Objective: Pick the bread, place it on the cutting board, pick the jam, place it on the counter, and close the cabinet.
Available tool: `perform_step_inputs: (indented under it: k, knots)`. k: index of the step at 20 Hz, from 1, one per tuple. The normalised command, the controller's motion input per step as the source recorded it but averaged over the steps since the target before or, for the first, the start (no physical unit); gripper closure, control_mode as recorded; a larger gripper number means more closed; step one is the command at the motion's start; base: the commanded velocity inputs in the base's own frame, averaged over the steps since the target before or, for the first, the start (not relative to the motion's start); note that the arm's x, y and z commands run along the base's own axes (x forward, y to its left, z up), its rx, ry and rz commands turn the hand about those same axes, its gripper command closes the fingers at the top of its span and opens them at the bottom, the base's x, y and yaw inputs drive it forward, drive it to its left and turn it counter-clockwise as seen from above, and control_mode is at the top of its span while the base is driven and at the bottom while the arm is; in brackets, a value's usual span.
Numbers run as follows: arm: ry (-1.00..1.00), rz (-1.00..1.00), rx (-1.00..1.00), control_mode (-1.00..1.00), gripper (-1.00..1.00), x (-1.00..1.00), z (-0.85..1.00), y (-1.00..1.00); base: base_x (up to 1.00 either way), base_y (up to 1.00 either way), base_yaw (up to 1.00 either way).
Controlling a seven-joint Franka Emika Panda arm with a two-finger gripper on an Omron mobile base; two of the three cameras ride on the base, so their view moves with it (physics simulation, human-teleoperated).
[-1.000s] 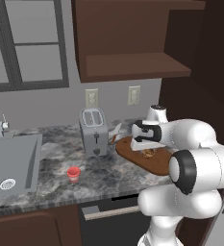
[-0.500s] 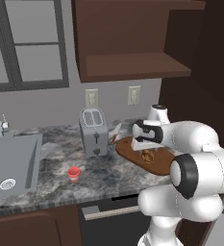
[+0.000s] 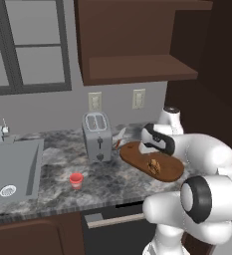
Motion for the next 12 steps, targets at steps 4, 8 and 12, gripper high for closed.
perform_step_inputs:
  k: [4, 8, 12]
  knots:
    - [-0.08, 0.00, 0.00, -1.00, -1.00, -0.07, 0.25, -0.05, 0.00, 0.00, 0.00]
    - [-0.06, 0.00, 0.00, -1.00, -1.00, -0.01, 0.19, 0.00, 0.00, 0.00, 0.00]
    - [-0.06, 0.00, 0.00, -1.00, -1.00, -0.01, 0.21, 0.00, 0.00, 0.00, 0.00]
